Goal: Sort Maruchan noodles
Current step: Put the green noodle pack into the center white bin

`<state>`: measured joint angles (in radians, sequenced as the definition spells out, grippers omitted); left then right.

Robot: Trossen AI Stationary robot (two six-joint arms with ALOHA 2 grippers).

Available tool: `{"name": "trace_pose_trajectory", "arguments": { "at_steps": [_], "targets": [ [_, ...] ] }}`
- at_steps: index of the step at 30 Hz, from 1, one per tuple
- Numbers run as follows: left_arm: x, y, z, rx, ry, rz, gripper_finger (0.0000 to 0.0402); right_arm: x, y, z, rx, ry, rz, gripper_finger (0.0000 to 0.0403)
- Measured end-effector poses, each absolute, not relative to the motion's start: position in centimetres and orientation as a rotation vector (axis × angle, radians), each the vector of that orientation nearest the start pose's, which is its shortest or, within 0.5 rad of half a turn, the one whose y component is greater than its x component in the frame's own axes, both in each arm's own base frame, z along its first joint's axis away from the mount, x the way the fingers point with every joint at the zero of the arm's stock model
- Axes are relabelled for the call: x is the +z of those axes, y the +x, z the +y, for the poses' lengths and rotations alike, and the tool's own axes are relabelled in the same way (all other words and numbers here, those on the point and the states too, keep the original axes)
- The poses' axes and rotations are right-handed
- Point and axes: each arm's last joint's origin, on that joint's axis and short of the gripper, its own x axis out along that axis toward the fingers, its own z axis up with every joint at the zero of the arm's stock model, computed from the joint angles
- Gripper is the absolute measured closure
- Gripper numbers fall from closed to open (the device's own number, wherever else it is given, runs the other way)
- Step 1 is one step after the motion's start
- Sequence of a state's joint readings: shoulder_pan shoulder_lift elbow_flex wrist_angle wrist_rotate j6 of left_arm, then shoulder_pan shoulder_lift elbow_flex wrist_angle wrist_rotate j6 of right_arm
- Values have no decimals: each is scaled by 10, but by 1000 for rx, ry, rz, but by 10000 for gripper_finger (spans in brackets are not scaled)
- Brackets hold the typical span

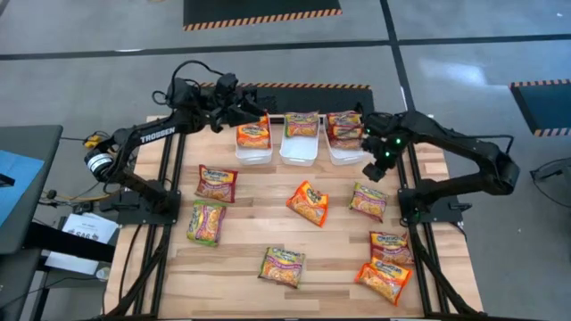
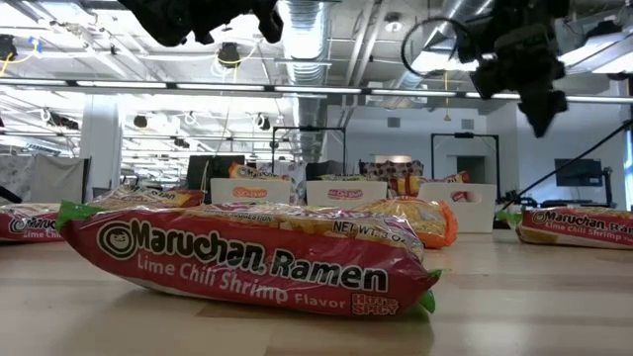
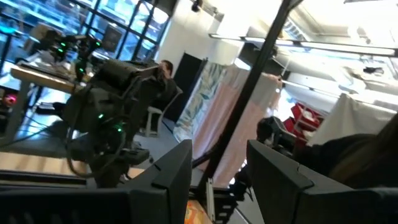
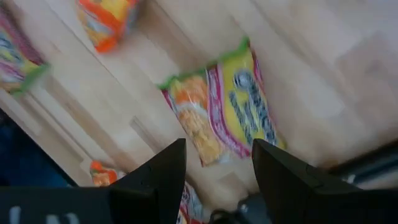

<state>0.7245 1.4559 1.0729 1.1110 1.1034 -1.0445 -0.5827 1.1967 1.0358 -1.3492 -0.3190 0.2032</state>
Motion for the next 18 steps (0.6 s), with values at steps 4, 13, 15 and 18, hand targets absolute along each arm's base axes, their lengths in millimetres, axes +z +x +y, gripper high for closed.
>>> {"name": "trace_pose_trajectory", "arguments": {
  "at_steps": [4, 13, 15, 18],
  "targets": [
    [382, 242, 179, -557, -441, -165, 264, 257, 154, -81, -384, 890, 1422, 191],
    [373, 246, 180, -608, -494, -38, 264, 242, 160, -67, -420, 903, 1452, 170],
    [372, 247, 180, -607, -490, -33, 264, 240, 165, -69, -464, 873, 1407, 168],
    [371, 247, 180, -606, -490, -31, 264, 232, 169, -71, -488, 861, 1380, 168]
  ]
}}
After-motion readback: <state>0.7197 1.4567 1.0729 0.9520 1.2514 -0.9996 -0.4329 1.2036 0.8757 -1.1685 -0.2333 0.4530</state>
